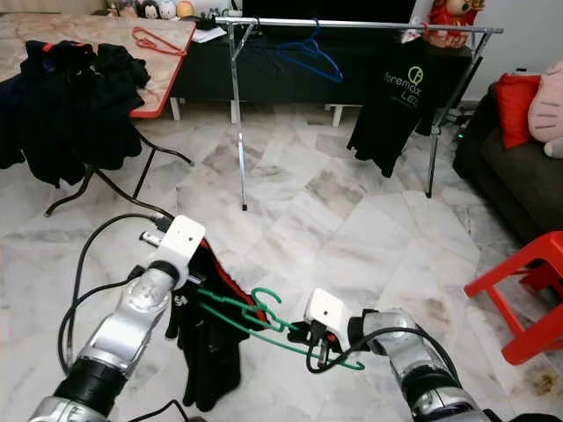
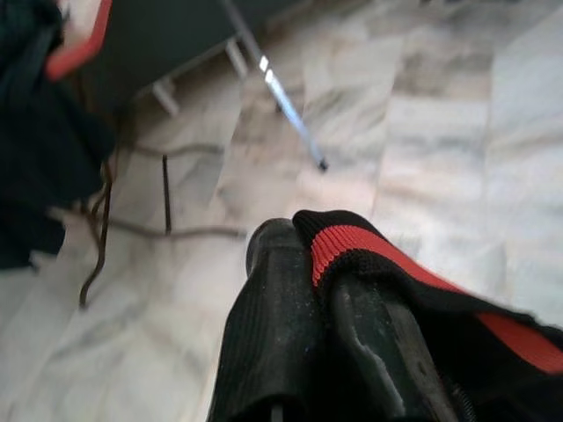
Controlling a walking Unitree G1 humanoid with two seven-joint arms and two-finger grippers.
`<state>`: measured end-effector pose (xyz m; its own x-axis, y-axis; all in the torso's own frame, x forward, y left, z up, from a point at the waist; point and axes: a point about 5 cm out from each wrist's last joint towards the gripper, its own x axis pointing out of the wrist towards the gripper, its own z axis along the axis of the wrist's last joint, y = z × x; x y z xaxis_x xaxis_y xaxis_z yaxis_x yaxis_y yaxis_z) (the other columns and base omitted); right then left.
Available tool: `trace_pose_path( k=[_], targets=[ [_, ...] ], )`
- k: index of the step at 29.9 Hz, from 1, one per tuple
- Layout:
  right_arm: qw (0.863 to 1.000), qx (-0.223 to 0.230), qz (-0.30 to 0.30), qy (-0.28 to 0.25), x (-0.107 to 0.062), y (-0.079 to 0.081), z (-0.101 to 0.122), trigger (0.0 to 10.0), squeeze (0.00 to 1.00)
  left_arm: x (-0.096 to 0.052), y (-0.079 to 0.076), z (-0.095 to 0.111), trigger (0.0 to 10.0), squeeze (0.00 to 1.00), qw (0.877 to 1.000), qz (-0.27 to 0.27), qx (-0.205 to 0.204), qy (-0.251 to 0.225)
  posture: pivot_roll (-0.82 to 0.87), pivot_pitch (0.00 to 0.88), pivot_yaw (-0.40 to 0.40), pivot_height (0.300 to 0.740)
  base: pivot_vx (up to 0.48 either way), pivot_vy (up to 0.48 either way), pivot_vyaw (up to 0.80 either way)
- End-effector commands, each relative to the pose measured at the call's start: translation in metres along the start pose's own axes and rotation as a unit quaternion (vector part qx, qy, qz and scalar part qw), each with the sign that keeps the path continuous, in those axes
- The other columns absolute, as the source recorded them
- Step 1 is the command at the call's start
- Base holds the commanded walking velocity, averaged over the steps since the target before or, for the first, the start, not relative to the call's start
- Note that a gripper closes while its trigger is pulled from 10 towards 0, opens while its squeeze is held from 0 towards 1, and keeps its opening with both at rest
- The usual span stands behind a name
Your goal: Hang hanger
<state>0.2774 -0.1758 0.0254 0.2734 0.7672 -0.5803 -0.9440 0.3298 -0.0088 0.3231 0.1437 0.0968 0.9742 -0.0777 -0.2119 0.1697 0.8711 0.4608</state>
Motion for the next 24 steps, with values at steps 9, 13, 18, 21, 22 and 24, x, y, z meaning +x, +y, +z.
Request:
trace_pose_path(
  k=[9,13,18,21,22,24],
  targets=[
    [1.000,0.008,-0.017,0.009,-0.007,0.007,-0.010,0.0,0.00,-0.011,0.021,-0.068,0.0,0.00,0.990,0.071,-0.035,0.115,0.02,0.000,-0.054,0.716,0.000,0.000,0.00],
    [0.995,0.041,-0.087,0.012,-0.007,0.003,-0.020,0.0,0.00,-0.021,0.024,-0.090,0.0,0.00,0.979,0.102,-0.110,0.141,0.02,0.000,-0.051,0.716,0.000,0.000,0.00],
    [0.985,0.079,-0.152,-0.015,-0.009,-0.003,-0.022,0.0,0.00,-0.026,0.028,-0.095,0.0,0.00,0.974,0.123,-0.128,0.142,0.02,0.000,-0.051,0.716,0.000,0.000,0.00],
    [0.985,0.079,-0.152,-0.015,-0.009,-0.003,-0.022,0.0,0.00,-0.026,0.028,-0.095,0.0,0.00,0.974,0.123,-0.128,0.142,0.02,0.000,-0.051,0.716,0.000,0.000,0.00],
    [0.985,0.079,-0.152,-0.015,-0.009,-0.003,-0.022,0.0,0.00,-0.026,0.028,-0.095,0.0,0.00,0.974,0.123,-0.128,0.142,0.02,0.000,-0.051,0.716,0.000,0.000,0.00],
    [0.985,0.079,-0.152,-0.015,-0.009,-0.003,-0.022,0.0,0.00,-0.026,0.028,-0.095,0.0,0.00,0.974,0.123,-0.128,0.142,0.02,0.000,-0.051,0.716,0.000,0.000,0.00]
  ],
)
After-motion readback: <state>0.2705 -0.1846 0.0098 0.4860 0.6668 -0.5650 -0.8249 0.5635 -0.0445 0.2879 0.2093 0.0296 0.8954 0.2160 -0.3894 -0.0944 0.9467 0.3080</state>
